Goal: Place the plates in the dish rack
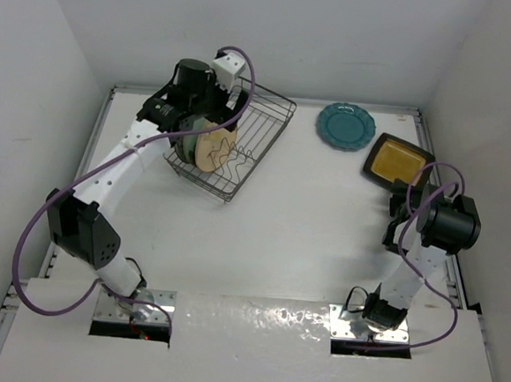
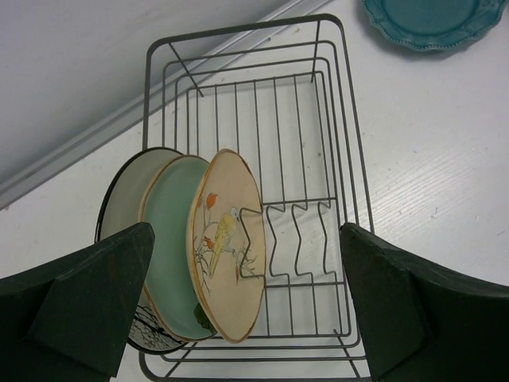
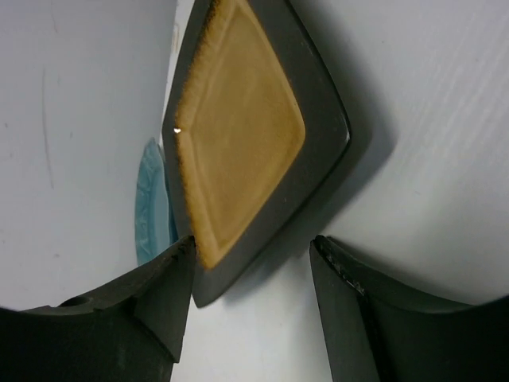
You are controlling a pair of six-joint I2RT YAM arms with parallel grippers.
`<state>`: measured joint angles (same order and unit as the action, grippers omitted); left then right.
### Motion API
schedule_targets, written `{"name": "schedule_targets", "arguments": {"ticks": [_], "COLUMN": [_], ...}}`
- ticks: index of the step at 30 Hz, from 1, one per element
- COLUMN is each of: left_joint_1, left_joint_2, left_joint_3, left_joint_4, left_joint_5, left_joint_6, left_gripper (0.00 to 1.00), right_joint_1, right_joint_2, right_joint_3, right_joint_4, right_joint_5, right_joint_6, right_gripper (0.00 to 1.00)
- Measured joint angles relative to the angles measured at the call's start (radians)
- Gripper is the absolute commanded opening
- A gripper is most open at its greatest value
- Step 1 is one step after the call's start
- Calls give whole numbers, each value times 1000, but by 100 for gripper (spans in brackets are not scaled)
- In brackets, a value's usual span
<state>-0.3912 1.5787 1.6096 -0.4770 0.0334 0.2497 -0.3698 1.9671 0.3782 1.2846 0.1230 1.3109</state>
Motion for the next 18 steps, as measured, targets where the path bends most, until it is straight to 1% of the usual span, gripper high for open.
{"name": "schedule_targets", "arguments": {"ticks": [6,10,13,16,18], "left_joint_1": [0,0,0,0,0], "left_joint_2": [28,56,83,95,97], "left_joint_3": [26,49,70,84,92], "left_joint_4": [-27,-42,-47,-54,-60], "left_joint_5": [20,25,32,31,31], "left_joint_6": [-1,-6,-12,-15,-16], "left_gripper": [100,100,100,100,100], "right_joint_1": [-12,-31,-40,-46,-50], "right_joint_2": [57,98,123,143,157], "right_joint_3": [34,84,117,140,157], "right_joint_4": [41,41,39,37,34], "right_joint_5": [4,-1,-1,-4,-7], "right_joint_6": [48,57,68,82,85], "right_gripper": [56,49,49,45,39]}}
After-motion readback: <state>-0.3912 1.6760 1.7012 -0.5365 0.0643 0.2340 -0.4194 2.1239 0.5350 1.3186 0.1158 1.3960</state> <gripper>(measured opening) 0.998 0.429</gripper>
